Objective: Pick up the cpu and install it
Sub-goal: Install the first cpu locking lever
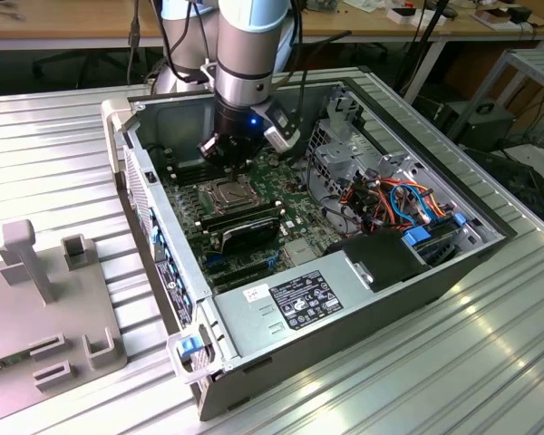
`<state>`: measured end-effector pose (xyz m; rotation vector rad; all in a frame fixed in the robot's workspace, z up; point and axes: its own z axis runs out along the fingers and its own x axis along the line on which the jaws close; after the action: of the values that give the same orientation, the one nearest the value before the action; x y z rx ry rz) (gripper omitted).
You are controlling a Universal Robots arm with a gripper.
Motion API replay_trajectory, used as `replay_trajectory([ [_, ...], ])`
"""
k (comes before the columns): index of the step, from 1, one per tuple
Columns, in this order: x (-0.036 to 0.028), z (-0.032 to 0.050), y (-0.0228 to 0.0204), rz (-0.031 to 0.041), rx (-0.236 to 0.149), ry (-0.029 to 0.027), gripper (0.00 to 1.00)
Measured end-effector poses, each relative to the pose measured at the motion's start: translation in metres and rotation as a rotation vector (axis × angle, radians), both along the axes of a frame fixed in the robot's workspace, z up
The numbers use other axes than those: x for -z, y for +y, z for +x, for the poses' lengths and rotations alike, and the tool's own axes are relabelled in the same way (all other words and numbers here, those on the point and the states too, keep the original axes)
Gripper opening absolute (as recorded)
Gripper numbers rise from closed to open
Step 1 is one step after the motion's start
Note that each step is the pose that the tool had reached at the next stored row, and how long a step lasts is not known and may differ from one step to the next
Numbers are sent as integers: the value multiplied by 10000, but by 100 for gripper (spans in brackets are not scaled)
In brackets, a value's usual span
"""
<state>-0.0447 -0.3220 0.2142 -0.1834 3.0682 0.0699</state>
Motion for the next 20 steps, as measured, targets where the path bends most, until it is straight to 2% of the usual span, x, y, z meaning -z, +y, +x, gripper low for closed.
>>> replay_trajectory([
  [8, 0, -7, -188, 1, -1, 0, 11],
  [11, 0, -7, -191, -2, -1, 1, 11],
  [13, -1, -7, -192, -4, -2, 27, 11],
  [20, 1, -14, -191, 0, 0, 30, 11],
])
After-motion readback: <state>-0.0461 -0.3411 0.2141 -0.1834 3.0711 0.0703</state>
